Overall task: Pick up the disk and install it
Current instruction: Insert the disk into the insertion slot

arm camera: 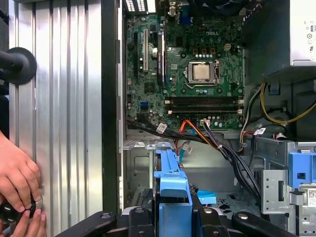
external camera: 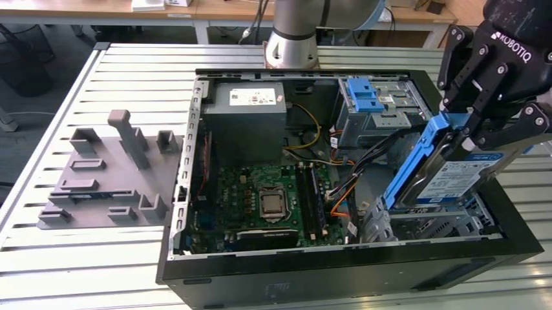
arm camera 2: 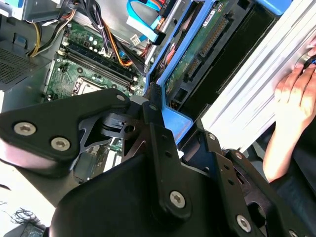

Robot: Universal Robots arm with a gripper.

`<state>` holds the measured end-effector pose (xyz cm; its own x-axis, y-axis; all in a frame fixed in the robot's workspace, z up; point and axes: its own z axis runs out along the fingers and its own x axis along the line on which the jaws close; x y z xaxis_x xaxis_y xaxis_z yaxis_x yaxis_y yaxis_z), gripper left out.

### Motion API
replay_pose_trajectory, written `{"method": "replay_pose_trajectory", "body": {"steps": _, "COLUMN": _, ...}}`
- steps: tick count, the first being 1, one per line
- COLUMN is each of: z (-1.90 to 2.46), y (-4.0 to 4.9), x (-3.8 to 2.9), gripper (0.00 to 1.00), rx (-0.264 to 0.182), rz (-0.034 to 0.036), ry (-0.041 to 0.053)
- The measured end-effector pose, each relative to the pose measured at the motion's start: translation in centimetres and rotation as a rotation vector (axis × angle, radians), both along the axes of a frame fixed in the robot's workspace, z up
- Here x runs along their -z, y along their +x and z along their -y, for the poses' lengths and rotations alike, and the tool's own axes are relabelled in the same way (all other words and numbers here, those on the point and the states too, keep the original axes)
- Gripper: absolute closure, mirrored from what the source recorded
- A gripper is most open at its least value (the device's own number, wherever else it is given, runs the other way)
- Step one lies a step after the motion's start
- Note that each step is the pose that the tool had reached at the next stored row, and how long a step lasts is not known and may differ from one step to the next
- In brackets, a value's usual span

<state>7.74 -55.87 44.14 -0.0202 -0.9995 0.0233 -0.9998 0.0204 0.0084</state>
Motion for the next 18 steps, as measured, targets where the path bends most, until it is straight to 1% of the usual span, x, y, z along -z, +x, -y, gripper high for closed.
{"method": "replay_pose_trajectory", "body": {"steps": 10, "z": 0.0, "y": 0.0, "x": 0.7, "gripper": 0.64, "rx": 0.0, "rz": 0.0, "ry": 0.0}}
{"method": "replay_pose_trajectory", "body": {"steps": 18, "z": 0.0, "y": 0.0, "x": 1.46, "gripper": 0.64, "rx": 0.0, "rz": 0.0, "ry": 0.0001}}
